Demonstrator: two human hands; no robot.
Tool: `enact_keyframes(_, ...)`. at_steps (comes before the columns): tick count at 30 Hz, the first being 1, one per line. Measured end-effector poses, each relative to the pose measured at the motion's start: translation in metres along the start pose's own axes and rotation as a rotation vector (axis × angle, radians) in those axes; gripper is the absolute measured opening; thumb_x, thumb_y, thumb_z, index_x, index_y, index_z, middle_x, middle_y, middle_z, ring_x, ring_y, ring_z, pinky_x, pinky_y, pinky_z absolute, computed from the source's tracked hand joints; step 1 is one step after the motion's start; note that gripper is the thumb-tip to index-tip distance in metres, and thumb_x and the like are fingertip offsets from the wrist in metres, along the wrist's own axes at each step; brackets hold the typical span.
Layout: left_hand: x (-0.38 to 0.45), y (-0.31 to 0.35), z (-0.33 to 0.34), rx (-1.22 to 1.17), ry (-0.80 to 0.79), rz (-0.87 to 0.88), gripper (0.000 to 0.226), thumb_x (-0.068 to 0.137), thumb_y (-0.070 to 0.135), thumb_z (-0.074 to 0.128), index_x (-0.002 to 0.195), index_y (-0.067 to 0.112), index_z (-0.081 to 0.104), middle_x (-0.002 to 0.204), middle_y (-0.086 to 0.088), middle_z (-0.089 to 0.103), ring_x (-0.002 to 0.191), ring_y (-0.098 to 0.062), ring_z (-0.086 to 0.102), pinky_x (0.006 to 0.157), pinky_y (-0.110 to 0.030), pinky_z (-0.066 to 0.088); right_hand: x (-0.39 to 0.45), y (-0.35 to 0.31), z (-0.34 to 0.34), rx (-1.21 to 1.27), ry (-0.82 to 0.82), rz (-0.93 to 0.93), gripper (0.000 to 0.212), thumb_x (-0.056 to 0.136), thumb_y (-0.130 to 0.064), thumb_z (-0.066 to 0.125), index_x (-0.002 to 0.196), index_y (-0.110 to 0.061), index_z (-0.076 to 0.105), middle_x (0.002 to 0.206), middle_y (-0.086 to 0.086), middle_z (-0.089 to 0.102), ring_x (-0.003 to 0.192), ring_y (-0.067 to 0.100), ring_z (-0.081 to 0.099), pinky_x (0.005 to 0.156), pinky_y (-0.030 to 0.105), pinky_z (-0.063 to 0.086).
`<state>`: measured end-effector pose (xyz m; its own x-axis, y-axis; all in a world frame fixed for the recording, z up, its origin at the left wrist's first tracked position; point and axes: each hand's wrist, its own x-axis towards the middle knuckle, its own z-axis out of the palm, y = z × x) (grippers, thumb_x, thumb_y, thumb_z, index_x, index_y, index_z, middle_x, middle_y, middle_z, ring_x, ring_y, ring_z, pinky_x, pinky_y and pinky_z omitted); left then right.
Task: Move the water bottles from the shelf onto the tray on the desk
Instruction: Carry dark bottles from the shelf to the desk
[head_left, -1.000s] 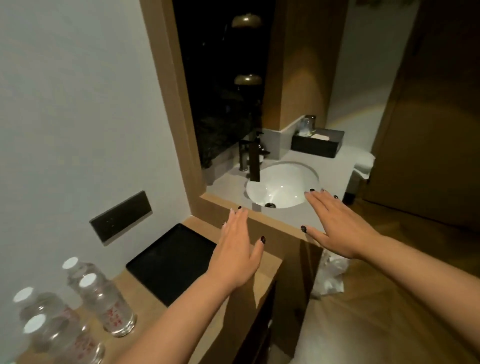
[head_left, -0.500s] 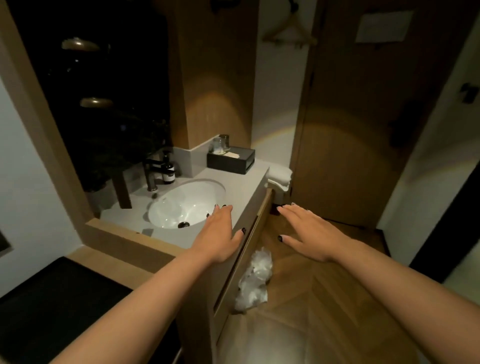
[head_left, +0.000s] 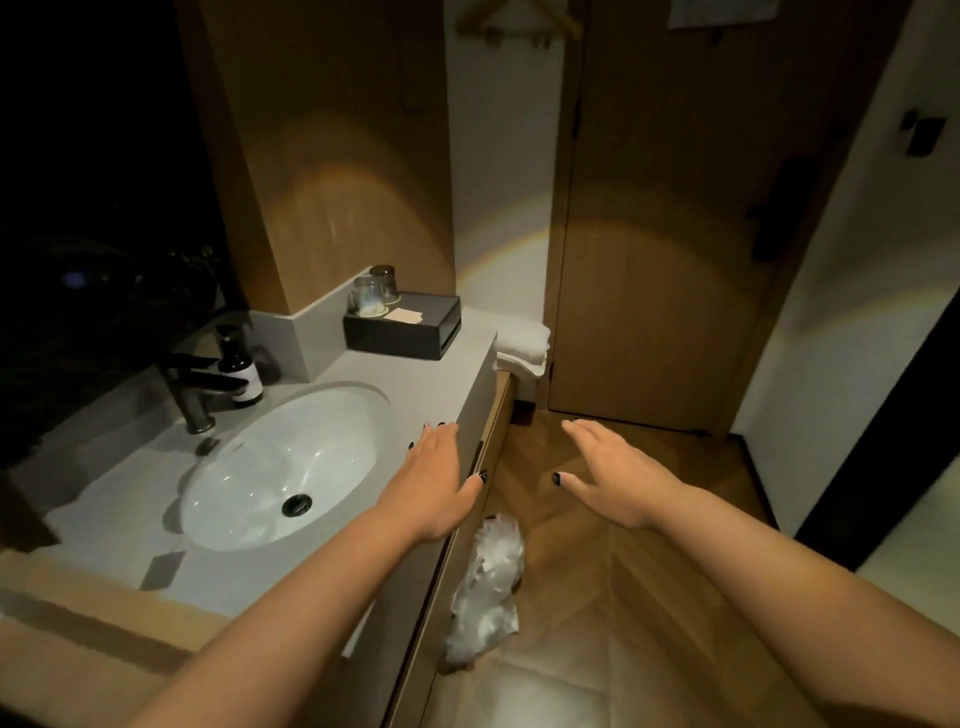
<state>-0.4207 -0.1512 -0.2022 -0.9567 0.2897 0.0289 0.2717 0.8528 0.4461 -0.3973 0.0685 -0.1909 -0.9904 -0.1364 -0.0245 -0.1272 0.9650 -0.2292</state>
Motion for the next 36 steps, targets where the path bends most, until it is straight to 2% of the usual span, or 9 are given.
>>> enact_keyframes(9, 0.182, -0.017, -0.002, -0.034, -0.038, 0.052, 0.070, 0.096, 0.038, 0.047, 0.151, 0.017, 0.009, 0.161, -0.004, 0.010, 0.148, -0.021, 0.004, 0.118, -0.040, 0.018, 0.161, 0.053, -0.017, 0.102, 0.045, 0.116, 0.068, 0.094, -0.045, 0.044, 0.150, -0.020, 0.015, 0.158, -0.001, 0.017, 0.144, 0.016, 0.019, 0.115, 0.034, 0.026)
enact_keyframes(17, 0.295, 0.002, 0.016, -0.071, -0.098, 0.047, 0.069, 0.095, 0.038, 0.049, 0.149, 0.018, 0.012, 0.161, -0.005, 0.010, 0.147, -0.023, 0.014, 0.116, -0.041, 0.027, 0.258, 0.126, -0.031, 0.113, 0.010, 0.197, 0.070, 0.093, -0.045, 0.047, 0.150, -0.018, 0.015, 0.158, 0.002, 0.017, 0.144, 0.018, 0.020, 0.116, 0.035, 0.025)
enact_keyframes(21, 0.363, 0.015, 0.036, -0.067, -0.102, 0.059, 0.069, 0.095, 0.039, 0.048, 0.150, 0.016, 0.012, 0.160, -0.005, 0.011, 0.148, -0.022, 0.011, 0.116, -0.040, 0.026, 0.307, 0.172, -0.040, 0.127, 0.025, 0.177, 0.070, 0.094, -0.045, 0.047, 0.150, -0.019, 0.015, 0.158, 0.001, 0.016, 0.145, 0.017, 0.019, 0.115, 0.034, 0.024)
enact_keyframes(24, 0.421, 0.032, 0.052, -0.085, -0.104, 0.047, 0.070, 0.096, 0.037, 0.047, 0.150, 0.012, 0.010, 0.161, -0.007, 0.010, 0.148, -0.020, 0.003, 0.118, -0.037, 0.019, 0.347, 0.213, -0.052, 0.144, 0.014, 0.151, 0.069, 0.094, -0.044, 0.047, 0.151, -0.020, 0.014, 0.159, 0.000, 0.015, 0.145, 0.017, 0.018, 0.116, 0.034, 0.023)
enact_keyframes(31, 0.549, 0.074, 0.089, -0.181, -0.113, -0.099, 0.071, 0.096, 0.035, 0.048, 0.150, 0.014, 0.009, 0.160, -0.008, 0.009, 0.148, -0.021, 0.003, 0.119, -0.037, 0.017, 0.444, 0.326, -0.078, 0.280, -0.058, 0.156, 0.068, 0.095, -0.039, 0.048, 0.150, -0.017, 0.015, 0.159, 0.002, 0.015, 0.145, 0.017, 0.017, 0.115, 0.031, 0.021)
enact_keyframes(36, 0.616, 0.070, 0.107, -0.197, -0.107, -0.212, 0.073, 0.095, 0.037, 0.049, 0.150, 0.012, 0.010, 0.160, -0.009, 0.012, 0.148, -0.021, 0.005, 0.118, -0.036, 0.015, 0.518, 0.373, -0.088, 0.286, -0.104, 0.094, 0.068, 0.095, -0.040, 0.048, 0.150, -0.019, 0.015, 0.158, 0.001, 0.016, 0.144, 0.016, 0.020, 0.114, 0.029, 0.021)
